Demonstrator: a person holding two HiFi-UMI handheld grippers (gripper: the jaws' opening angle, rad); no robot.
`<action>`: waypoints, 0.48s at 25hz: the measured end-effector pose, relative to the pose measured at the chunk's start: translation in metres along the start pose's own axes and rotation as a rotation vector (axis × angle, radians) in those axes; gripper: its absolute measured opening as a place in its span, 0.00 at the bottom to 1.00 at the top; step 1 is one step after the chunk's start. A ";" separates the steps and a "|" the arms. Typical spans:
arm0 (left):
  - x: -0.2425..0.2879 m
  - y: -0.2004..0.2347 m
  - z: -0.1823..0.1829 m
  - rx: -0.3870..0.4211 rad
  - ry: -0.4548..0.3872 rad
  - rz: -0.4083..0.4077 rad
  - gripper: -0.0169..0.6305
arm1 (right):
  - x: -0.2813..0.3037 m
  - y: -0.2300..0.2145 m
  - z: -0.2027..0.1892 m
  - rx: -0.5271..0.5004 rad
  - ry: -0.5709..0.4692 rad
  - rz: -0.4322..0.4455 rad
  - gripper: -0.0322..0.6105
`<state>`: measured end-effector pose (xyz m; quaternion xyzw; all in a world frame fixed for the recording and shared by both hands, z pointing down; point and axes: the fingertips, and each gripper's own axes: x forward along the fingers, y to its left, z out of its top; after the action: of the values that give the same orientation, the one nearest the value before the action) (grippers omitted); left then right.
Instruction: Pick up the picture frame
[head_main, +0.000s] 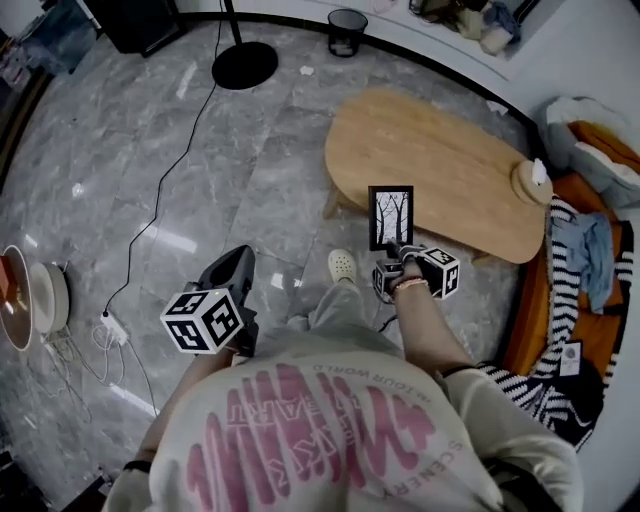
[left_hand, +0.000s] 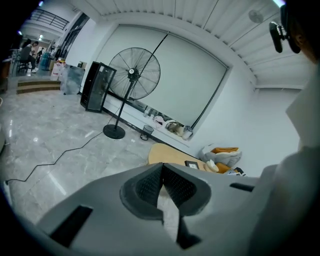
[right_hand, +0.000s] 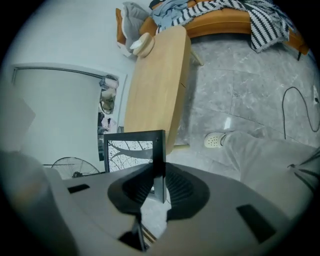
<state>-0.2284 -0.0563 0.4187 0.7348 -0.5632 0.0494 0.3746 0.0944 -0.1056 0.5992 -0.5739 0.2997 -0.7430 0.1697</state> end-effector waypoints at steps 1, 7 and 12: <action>0.004 0.000 0.006 0.009 -0.012 -0.001 0.03 | -0.001 0.012 -0.003 -0.017 0.006 0.025 0.17; 0.007 -0.017 0.026 0.022 -0.055 -0.014 0.03 | -0.032 0.055 -0.022 -0.069 0.040 0.138 0.17; 0.001 -0.035 0.038 0.046 -0.092 -0.050 0.03 | -0.059 0.090 -0.032 -0.113 0.046 0.237 0.17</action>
<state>-0.2111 -0.0771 0.3746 0.7586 -0.5602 0.0194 0.3323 0.0723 -0.1306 0.4918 -0.5259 0.4105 -0.7128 0.2166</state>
